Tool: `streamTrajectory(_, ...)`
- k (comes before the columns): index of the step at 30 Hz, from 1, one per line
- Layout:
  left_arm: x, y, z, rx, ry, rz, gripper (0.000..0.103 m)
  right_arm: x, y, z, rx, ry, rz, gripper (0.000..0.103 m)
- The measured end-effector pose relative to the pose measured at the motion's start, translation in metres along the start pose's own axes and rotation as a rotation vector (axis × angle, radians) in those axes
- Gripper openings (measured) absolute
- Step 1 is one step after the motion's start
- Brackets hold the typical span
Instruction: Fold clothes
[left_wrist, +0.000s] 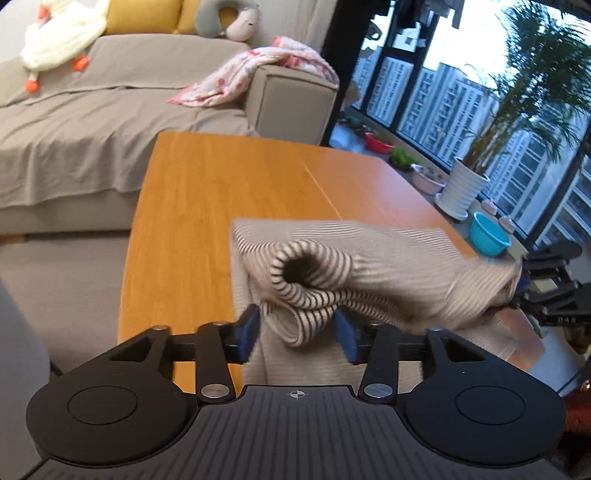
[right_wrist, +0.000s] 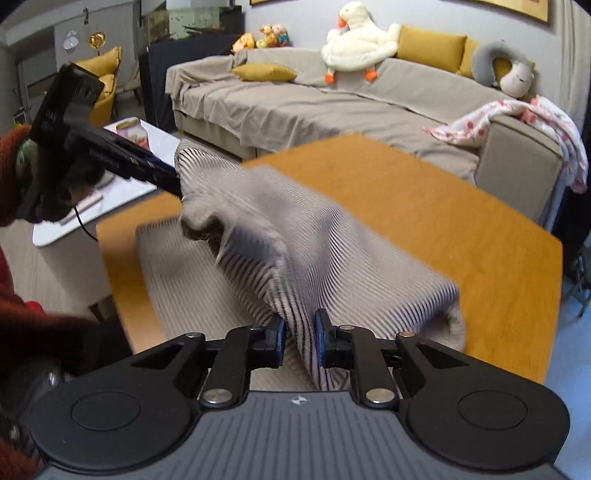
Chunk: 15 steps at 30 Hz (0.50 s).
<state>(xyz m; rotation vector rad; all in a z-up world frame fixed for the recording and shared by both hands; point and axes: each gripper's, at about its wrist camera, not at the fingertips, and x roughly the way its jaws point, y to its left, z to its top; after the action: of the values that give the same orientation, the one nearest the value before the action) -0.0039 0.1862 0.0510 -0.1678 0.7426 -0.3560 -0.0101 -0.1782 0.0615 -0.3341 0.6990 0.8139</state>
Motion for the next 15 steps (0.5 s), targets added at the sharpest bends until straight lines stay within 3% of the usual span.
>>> streamTrajectory(2,-0.01,0.004,-0.006,-0.038,-0.003,-0.017,0.064,-0.014,-0.005,-0.009,0.028,-0.01,0.003,0.024)
streamTrajectory(4,-0.017,0.01,-0.008,-0.08,-0.012,-0.045,0.071,-0.026,-0.013,-0.013,0.094,-0.037,0.002,0.038)
streamTrajectory(6,-0.023,0.015,-0.008,-0.138,-0.028,-0.104,0.076,-0.036,-0.027,-0.016,0.198,-0.078,0.007,0.063)
streamTrajectory(11,-0.015,0.021,-0.005,-0.258,-0.043,-0.209,0.093,-0.026,-0.061,-0.023,0.514,-0.125,0.048,0.073)
streamTrajectory(15,0.021,0.022,-0.006,-0.366,0.055,-0.236,0.094,0.012,-0.077,-0.033,0.712,-0.102,0.05,0.078)
